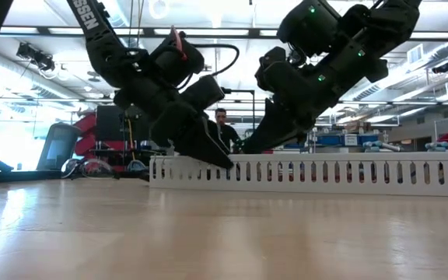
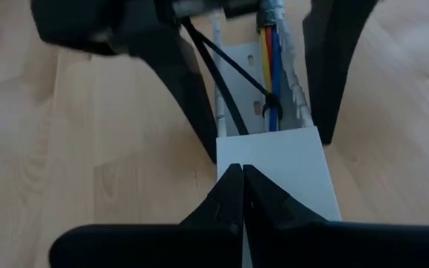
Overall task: Ziptie cables
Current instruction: Close the white cable duct
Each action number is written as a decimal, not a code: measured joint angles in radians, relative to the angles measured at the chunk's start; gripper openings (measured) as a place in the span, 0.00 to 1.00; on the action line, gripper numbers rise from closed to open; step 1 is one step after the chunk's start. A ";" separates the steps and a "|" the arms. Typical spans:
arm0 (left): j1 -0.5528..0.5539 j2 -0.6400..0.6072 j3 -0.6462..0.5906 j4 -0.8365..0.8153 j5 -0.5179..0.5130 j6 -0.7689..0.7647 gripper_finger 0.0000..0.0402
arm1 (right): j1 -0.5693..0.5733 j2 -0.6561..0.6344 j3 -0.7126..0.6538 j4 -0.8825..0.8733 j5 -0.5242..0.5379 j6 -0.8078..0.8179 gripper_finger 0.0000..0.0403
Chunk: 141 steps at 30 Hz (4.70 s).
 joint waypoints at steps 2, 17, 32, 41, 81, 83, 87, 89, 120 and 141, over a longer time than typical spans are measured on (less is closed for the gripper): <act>0.006 -0.029 0.000 -0.039 -0.009 0.016 0.71 | 0.000 0.000 0.000 -0.003 0.003 0.000 0.00; 0.013 -0.078 -0.083 -0.155 -0.054 0.060 0.71 | 0.000 0.000 -0.001 -0.011 0.000 0.011 0.00; 0.018 -0.080 -0.163 -0.011 -0.051 0.000 0.68 | -0.003 0.000 -0.002 -0.012 -0.007 0.011 0.00; 0.017 -0.080 -0.163 -0.004 -0.049 -0.001 0.64 | -0.002 0.000 -0.003 -0.012 -0.007 0.011 0.00; 0.017 -0.080 -0.163 0.000 -0.052 -0.032 0.64 | -0.015 -0.020 -0.002 -0.032 -0.008 0.019 0.00; 0.017 -0.080 -0.163 0.000 -0.052 -0.035 0.64 | -0.015 -0.018 -0.003 -0.021 -0.004 0.003 0.00; 0.017 -0.078 -0.163 0.019 -0.052 -0.051 0.65 | -0.015 -0.019 -0.003 -0.027 0.000 0.000 0.00; 0.017 -0.076 -0.164 0.035 -0.052 -0.056 0.67 | -0.015 -0.019 -0.003 -0.029 0.001 0.000 0.00; 0.016 -0.041 -0.155 0.143 -0.031 -0.029 0.66 | -0.016 -0.019 -0.002 -0.041 -0.008 0.002 0.00; 0.016 -0.042 -0.152 0.136 -0.031 -0.057 0.61 | 0.032 -0.173 -0.006 -0.192 0.027 -0.004 0.00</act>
